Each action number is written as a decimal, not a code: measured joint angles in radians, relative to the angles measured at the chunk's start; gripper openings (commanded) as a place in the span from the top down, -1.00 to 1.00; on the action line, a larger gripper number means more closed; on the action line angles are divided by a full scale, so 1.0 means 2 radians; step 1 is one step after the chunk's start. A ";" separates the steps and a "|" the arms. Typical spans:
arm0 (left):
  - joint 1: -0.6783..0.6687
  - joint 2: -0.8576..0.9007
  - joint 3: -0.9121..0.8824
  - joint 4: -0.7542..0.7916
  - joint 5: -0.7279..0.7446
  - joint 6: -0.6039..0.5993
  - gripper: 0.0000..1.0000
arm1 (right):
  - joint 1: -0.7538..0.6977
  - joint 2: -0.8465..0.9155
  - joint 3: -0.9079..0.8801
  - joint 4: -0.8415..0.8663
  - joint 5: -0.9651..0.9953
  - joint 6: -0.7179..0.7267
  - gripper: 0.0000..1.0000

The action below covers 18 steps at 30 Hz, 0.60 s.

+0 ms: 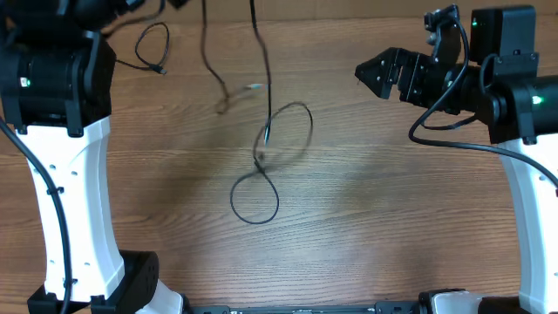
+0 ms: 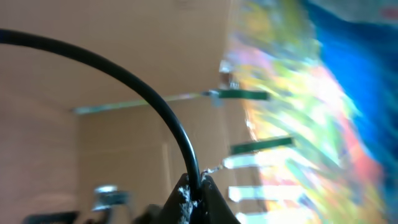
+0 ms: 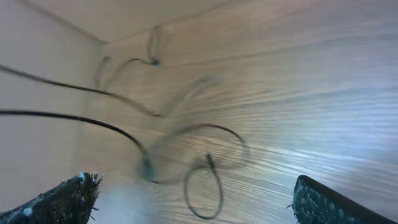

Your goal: Untangle cables

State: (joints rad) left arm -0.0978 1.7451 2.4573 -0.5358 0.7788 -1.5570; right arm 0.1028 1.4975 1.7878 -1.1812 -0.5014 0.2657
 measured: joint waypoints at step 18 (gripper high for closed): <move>-0.039 0.000 0.002 0.053 0.035 -0.064 0.91 | 0.053 0.061 0.000 0.000 0.011 0.049 -1.00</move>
State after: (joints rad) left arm -0.1753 1.7451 2.4611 -0.4305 0.8497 -1.6844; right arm 0.2089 1.6188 1.7878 -1.1816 -0.4789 0.3637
